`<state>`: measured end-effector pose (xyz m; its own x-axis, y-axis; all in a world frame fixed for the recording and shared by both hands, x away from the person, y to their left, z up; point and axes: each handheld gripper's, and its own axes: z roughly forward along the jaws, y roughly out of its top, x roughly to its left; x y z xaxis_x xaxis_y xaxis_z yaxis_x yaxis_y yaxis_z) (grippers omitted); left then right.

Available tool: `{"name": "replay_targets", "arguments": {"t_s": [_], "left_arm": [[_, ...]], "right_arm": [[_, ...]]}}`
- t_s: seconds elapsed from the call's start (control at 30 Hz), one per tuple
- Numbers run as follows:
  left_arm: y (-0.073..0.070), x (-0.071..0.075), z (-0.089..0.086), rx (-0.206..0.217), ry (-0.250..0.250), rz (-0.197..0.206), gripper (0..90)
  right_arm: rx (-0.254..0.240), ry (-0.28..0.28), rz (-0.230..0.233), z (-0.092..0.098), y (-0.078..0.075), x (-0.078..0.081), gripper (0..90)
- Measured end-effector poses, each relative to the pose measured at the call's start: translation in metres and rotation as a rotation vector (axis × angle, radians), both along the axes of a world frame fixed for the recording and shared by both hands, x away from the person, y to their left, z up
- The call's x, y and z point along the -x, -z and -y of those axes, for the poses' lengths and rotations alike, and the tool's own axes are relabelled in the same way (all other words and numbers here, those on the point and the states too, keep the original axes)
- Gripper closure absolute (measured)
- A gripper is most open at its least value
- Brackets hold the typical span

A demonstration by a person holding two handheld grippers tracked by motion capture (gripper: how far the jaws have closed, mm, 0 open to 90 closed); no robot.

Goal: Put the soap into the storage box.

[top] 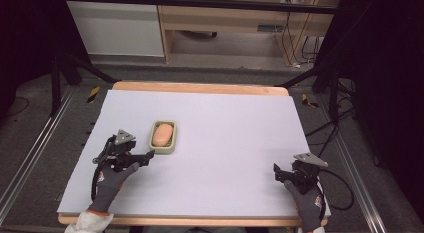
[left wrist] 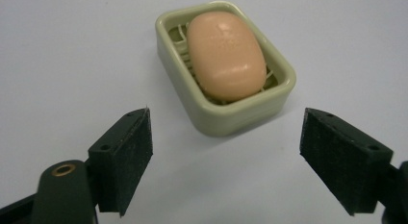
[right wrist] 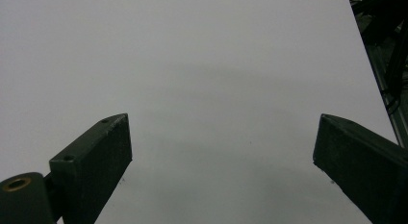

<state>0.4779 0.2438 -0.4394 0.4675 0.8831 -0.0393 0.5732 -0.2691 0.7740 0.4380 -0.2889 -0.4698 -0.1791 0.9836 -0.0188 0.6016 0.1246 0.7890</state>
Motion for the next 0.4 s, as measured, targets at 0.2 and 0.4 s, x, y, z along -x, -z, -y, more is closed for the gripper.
{"name": "replay_targets", "arguments": {"t_s": [0.2,0.4], "left_arm": [[0.012,0.012,-0.010,-0.022,-0.005,-0.026,17.2],[0.025,0.020,-0.024,-0.038,-0.032,-0.060,17.2]], "right_arm": [[0.004,0.007,0.000,0.001,0.001,0.000,6.5],[0.006,0.015,-0.005,0.002,0.002,0.000,6.4]]}}
